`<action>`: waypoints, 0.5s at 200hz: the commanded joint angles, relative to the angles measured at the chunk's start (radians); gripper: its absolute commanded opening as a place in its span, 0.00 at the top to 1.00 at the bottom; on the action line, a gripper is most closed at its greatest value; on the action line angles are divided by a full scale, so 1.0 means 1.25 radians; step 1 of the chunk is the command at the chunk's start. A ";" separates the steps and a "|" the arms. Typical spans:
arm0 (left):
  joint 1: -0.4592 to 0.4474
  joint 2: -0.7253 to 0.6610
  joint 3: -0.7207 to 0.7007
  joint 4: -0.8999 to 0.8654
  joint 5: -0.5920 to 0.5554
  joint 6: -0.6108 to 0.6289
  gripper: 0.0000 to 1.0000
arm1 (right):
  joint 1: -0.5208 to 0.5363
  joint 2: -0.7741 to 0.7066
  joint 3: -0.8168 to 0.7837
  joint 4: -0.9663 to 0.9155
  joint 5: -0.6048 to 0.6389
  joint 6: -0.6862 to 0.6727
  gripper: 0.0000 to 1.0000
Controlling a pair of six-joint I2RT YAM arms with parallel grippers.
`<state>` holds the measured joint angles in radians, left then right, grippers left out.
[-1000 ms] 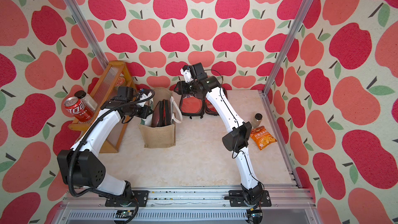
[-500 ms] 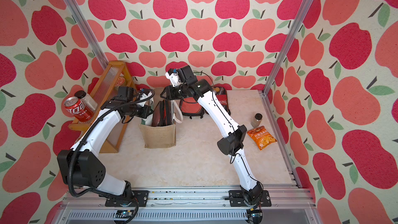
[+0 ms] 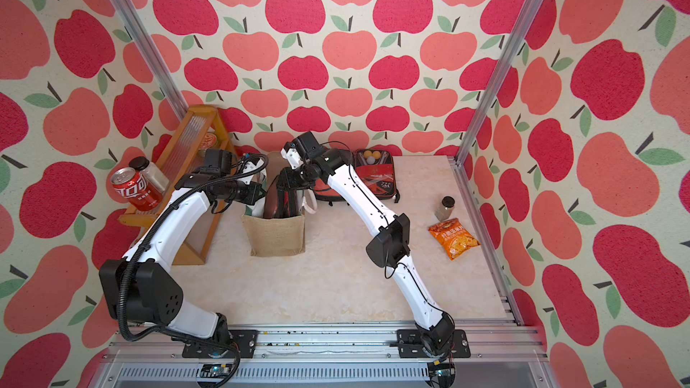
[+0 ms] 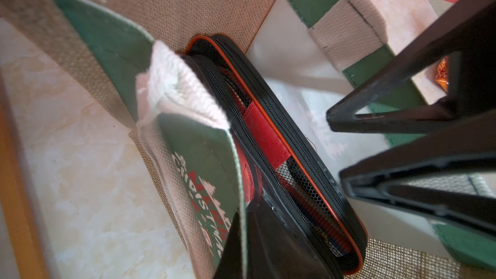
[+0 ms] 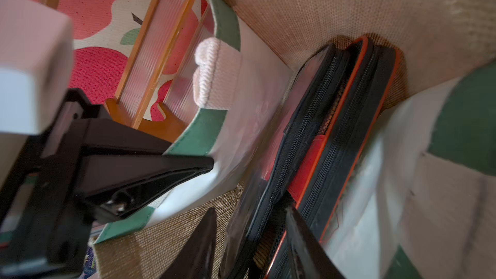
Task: Remove the ping pong set from the canvas bag
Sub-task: Pick up the ping pong set from the canvas bag.
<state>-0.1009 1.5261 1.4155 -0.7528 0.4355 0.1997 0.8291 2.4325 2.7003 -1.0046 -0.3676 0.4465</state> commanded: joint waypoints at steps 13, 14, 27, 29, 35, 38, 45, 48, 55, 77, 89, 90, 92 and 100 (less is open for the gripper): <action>-0.011 -0.004 0.025 0.003 0.037 -0.009 1.00 | 0.008 0.049 0.025 0.001 0.028 0.019 0.56; -0.010 -0.003 0.024 0.004 0.037 -0.009 1.00 | 0.009 0.051 0.025 0.001 0.028 0.020 0.56; -0.010 -0.003 0.024 0.004 0.036 -0.009 1.00 | 0.009 0.069 0.035 0.008 0.020 0.030 0.56; -0.011 -0.001 0.023 0.005 0.037 -0.010 1.00 | 0.010 0.071 0.036 0.009 0.019 0.031 0.56; -0.011 -0.001 0.023 0.006 0.036 -0.010 1.00 | 0.011 0.078 0.041 0.012 0.020 0.033 0.56; -0.011 -0.002 0.022 0.006 0.036 -0.010 1.00 | 0.012 0.081 0.042 0.011 0.021 0.033 0.55; -0.011 -0.001 0.022 0.006 0.036 -0.010 1.00 | 0.012 0.087 0.043 0.012 0.024 0.036 0.54; -0.010 -0.001 0.022 0.006 0.037 -0.010 1.00 | 0.012 0.089 0.042 0.013 0.025 0.037 0.53; -0.011 0.000 0.021 0.006 0.038 -0.011 1.00 | 0.012 0.094 0.042 0.014 0.024 0.038 0.50; -0.012 0.002 0.022 0.006 0.043 -0.011 1.00 | 0.013 0.106 0.043 0.024 0.012 0.044 0.45; -0.011 0.005 0.024 0.004 0.045 -0.011 1.00 | 0.014 0.109 0.041 0.034 0.007 0.048 0.44; -0.011 0.005 0.024 0.004 0.045 -0.011 1.00 | 0.014 0.109 0.041 0.036 0.006 0.049 0.44; -0.011 0.006 0.024 0.005 0.045 -0.011 1.00 | 0.014 0.110 0.041 0.038 0.005 0.050 0.44; -0.011 0.008 0.026 0.005 0.046 -0.011 1.00 | 0.014 0.111 0.041 0.047 -0.002 0.053 0.44</action>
<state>-0.1036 1.5261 1.4158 -0.7521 0.4374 0.1993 0.8368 2.5290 2.7380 -0.9756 -0.3500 0.4885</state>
